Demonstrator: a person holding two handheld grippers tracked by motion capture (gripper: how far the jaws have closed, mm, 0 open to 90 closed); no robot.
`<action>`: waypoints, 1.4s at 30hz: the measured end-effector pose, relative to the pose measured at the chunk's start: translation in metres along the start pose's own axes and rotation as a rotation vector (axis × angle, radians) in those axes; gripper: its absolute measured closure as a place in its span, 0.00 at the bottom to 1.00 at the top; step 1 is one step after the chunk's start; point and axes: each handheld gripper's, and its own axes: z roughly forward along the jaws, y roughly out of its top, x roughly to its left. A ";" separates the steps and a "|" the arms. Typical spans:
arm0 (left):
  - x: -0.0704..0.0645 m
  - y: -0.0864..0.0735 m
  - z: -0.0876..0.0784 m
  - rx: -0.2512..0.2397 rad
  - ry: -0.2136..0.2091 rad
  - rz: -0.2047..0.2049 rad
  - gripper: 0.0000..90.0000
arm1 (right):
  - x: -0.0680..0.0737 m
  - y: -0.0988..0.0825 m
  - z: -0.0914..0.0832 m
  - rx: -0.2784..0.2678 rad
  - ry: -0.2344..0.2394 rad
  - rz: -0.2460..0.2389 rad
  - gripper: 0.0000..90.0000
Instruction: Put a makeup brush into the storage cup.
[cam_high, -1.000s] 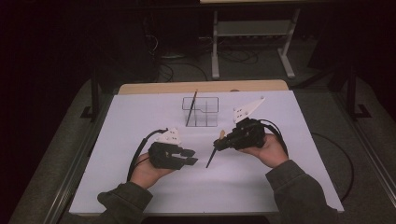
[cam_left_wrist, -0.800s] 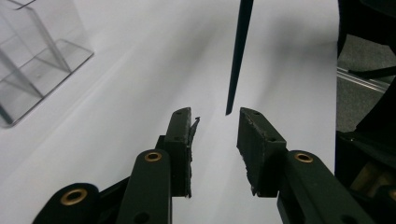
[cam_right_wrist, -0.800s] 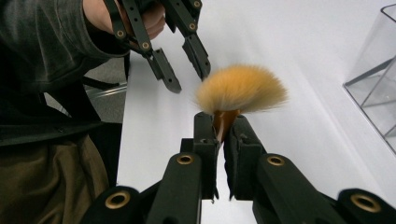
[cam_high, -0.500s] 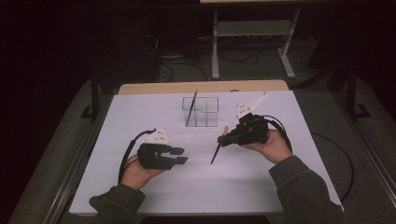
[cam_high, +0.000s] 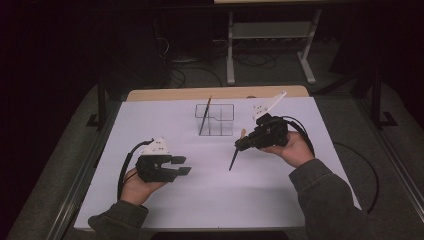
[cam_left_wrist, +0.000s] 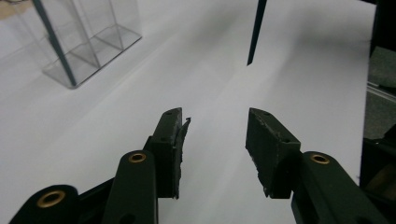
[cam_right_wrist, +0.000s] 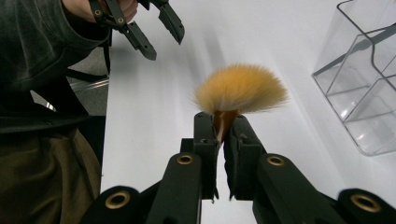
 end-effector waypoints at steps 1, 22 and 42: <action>0.000 -0.002 -0.001 0.000 0.006 -0.008 0.62 | -0.001 0.001 0.000 0.003 -0.001 -0.003 0.92; 0.005 -0.022 -0.015 -0.024 0.072 -0.051 0.54 | -0.014 0.016 -0.006 0.040 -0.027 0.003 0.92; 0.011 -0.042 -0.023 -0.028 0.132 -0.090 0.42 | -0.035 0.050 -0.011 0.070 -0.076 -0.016 0.92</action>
